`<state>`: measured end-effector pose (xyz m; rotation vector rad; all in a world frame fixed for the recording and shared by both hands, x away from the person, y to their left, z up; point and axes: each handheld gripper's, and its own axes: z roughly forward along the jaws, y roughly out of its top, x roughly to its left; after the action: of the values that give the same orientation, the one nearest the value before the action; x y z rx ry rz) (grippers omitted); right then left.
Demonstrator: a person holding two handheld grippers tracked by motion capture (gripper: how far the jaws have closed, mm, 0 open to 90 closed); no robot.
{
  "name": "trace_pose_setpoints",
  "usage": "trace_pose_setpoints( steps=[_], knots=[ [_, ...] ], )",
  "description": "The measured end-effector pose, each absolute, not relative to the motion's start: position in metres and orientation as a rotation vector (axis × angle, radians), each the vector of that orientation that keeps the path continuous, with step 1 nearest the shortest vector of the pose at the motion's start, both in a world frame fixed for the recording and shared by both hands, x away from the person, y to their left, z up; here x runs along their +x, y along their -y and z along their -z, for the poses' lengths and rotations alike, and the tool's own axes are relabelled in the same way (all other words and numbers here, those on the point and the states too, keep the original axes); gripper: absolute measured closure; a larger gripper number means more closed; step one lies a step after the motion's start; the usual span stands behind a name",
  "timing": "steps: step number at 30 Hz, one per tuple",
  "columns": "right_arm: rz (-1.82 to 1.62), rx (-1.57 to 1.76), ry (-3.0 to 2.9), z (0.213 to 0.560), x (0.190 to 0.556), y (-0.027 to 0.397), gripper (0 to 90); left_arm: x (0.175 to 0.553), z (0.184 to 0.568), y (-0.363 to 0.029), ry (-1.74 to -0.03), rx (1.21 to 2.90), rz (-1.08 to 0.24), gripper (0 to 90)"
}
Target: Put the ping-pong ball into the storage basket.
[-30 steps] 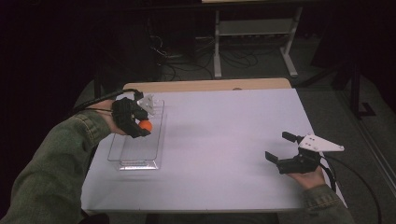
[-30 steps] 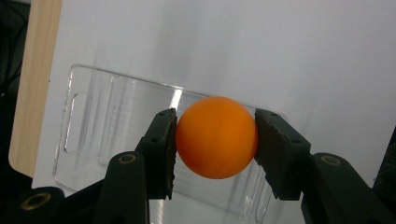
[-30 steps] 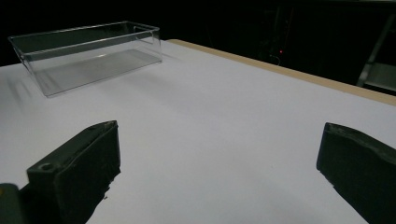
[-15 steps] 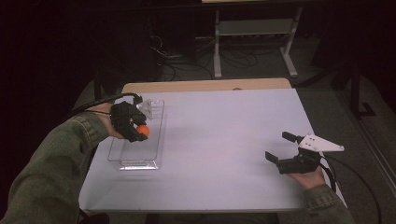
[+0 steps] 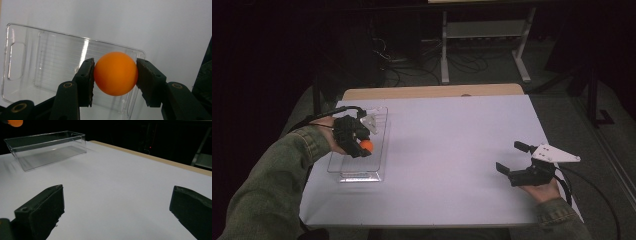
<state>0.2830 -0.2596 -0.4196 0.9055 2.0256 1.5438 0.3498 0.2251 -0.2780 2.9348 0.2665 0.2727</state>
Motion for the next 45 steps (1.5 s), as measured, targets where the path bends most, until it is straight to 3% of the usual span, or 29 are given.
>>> trace_pose_setpoints(
  steps=[45],
  knots=[
    [-1.532,0.905,-2.037,0.420,0.283,0.259,0.0,0.356,0.329,-0.229,-0.292,2.934,-0.169,50.3]
  ],
)
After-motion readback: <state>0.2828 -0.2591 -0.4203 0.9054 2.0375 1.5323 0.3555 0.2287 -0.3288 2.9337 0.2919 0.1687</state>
